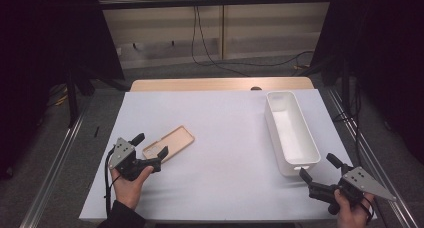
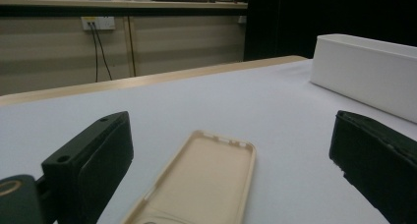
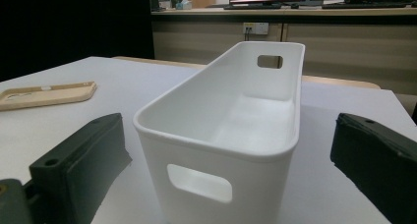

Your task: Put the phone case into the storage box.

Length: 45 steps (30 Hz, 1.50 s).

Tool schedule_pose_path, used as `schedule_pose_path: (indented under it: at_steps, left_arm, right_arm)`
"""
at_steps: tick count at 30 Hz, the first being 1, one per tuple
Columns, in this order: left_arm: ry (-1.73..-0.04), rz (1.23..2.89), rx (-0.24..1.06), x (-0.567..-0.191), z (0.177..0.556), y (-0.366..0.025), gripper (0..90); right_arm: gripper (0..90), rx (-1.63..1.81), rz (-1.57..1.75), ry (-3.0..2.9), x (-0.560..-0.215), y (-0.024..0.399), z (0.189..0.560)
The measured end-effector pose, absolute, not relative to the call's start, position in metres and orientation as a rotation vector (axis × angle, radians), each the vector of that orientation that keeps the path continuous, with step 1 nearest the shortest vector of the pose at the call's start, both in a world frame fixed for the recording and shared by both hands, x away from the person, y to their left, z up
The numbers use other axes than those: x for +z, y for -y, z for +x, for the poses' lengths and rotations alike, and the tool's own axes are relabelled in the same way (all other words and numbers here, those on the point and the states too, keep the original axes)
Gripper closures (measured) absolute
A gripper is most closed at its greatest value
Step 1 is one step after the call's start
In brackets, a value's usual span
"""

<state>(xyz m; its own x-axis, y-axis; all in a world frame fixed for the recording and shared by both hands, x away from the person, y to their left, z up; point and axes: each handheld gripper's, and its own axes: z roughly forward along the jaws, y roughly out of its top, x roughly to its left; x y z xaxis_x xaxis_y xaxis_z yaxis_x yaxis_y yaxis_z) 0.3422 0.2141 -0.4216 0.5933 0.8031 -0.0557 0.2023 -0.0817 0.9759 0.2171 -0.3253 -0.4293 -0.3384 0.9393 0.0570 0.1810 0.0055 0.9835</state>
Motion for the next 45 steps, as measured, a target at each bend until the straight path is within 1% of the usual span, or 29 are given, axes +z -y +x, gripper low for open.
schedule_pose_path:
  at_steps: [6, 15, 19, 23, 25, 28, 30, 36, 38, 40, 44, 45]
  left_arm:
    - [-0.867, 1.605, 0.624, -0.419, 0.350, -0.213, 2.3]
    - [-0.865, 1.596, 0.626, -0.415, 0.362, -0.210, 4.6]
    - [-0.866, 1.597, 0.626, -0.413, 0.368, -0.209, 8.0]
    - [-0.859, 1.605, 0.627, -0.410, 0.374, -0.209, 13.8]
    - [-0.847, 1.618, 0.624, -0.409, 0.378, -0.209, 17.6]
    - [-0.828, 1.643, 0.621, -0.408, 0.383, -0.206, 28.0]
    - [-0.829, 1.640, 0.622, -0.406, 0.386, -0.205, 31.3]
    - [-0.817, 1.648, 0.604, -0.403, 0.395, -0.202, 45.8]
    - [-0.805, 1.653, 0.597, -0.401, 0.397, -0.201, 53.9]
    - [-0.806, 1.645, 0.590, -0.401, 0.398, -0.199, 57.7]
    - [-0.794, 1.646, 0.578, -0.401, 0.400, -0.199, 70.6]
    - [-0.785, 1.652, 0.578, -0.401, 0.400, -0.200, 75.0]
  right_arm:
    - [0.0, 1.391, 1.179, -1.594, -0.429, 0.325, 0.217]
    - [0.0, 1.394, 1.178, -1.596, -0.429, 0.325, 0.217]
    - [0.0, 1.391, 1.172, -1.603, -0.429, 0.324, 0.217]
    - [0.0, 1.390, 1.177, -1.601, -0.430, 0.324, 0.217]
    - [0.0, 1.391, 1.178, -1.600, -0.430, 0.325, 0.217]
    - [0.0, 1.389, 1.174, -1.604, -0.430, 0.325, 0.217]
    - [0.0, 1.389, 1.173, -1.605, -0.430, 0.324, 0.217]
    - [0.0, 1.389, 1.172, -1.607, -0.430, 0.325, 0.217]
    - [0.0, 1.389, 1.174, -1.606, -0.430, 0.325, 0.217]
    - [0.0, 1.391, 1.173, -1.604, -0.429, 0.324, 0.217]
    - [0.0, 1.390, 1.169, -1.606, -0.429, 0.324, 0.217]
    - [0.0, 1.390, 1.169, -1.606, -0.429, 0.324, 0.217]
